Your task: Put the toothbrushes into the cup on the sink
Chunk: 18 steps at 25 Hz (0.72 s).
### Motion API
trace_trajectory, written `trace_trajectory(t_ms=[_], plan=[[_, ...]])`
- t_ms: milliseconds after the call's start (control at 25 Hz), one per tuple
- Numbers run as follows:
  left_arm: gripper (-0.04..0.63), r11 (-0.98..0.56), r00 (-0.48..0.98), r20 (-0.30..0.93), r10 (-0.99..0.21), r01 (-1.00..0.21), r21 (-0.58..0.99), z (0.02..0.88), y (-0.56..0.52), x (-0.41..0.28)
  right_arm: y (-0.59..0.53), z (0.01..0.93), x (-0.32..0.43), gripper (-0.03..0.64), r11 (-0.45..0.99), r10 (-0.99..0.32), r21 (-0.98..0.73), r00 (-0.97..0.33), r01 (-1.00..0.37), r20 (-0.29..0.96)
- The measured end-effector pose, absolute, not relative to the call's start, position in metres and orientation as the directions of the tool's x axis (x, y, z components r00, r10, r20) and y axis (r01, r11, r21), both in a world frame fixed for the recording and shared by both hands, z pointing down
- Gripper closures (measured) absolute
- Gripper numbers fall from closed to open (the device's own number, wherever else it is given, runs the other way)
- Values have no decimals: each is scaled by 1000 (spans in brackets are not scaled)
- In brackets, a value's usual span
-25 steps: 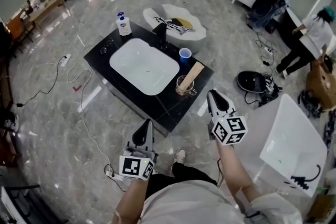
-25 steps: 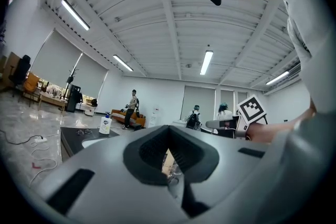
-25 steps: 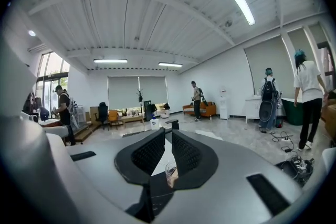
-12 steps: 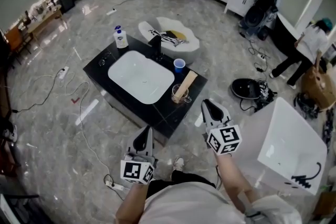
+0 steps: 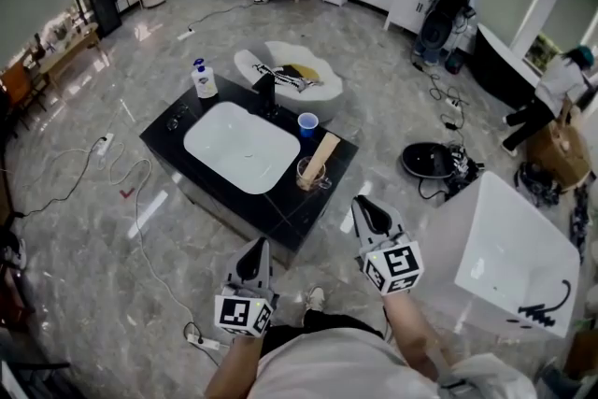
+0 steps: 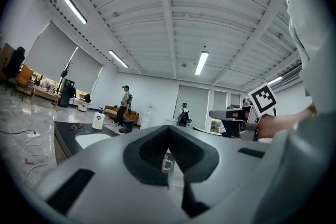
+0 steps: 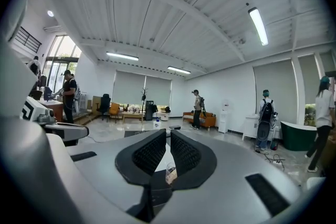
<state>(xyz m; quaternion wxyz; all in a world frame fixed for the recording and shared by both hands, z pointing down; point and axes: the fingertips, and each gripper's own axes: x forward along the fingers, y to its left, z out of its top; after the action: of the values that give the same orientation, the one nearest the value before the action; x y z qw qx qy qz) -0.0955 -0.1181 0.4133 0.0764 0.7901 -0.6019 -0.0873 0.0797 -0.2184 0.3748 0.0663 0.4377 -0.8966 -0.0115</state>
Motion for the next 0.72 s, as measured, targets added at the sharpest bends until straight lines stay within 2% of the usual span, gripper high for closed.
trace_trajectory(t_ms=[720], plan=[[594,-301,297,-50,-953,-935,185,424,-89,-110,-168,386,66,568,601,-797,57,-593,-797,117]])
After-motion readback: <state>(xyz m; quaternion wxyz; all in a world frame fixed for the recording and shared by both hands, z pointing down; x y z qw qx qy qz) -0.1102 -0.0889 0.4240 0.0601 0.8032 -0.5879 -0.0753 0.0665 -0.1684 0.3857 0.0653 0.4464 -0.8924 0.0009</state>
